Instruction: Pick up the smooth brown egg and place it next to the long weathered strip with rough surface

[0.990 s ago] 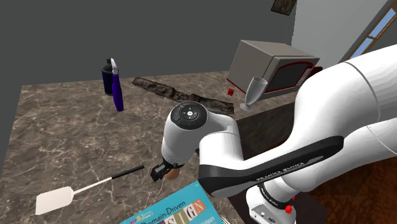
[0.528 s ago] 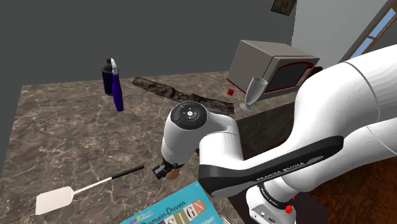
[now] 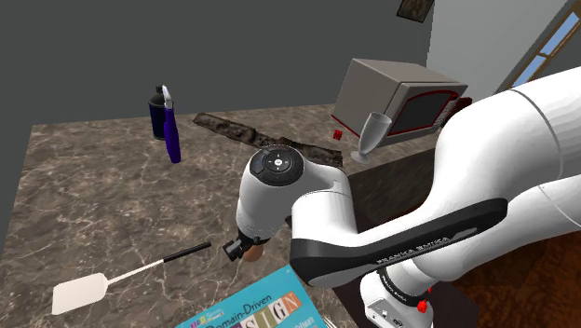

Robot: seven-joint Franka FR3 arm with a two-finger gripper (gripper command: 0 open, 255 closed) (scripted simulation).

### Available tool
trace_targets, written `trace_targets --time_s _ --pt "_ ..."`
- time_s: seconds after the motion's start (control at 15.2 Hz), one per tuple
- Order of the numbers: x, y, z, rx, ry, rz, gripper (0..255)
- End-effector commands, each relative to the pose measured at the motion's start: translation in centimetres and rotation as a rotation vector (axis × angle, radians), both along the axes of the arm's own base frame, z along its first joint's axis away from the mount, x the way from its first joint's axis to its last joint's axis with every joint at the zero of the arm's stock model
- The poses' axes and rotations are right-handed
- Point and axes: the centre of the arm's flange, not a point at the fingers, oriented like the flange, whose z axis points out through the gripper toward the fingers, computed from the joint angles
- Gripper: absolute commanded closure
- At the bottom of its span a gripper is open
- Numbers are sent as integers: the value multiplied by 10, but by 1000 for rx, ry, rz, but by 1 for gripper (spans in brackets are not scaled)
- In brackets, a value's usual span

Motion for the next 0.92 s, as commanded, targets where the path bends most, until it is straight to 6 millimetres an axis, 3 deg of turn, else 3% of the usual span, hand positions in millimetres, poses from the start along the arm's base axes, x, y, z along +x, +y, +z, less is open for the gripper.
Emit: trace_targets --time_s 0.0,0.86 --pt "-1 0 9 0 0 0 255" --pt "-1 0 78 0 0 0 255"
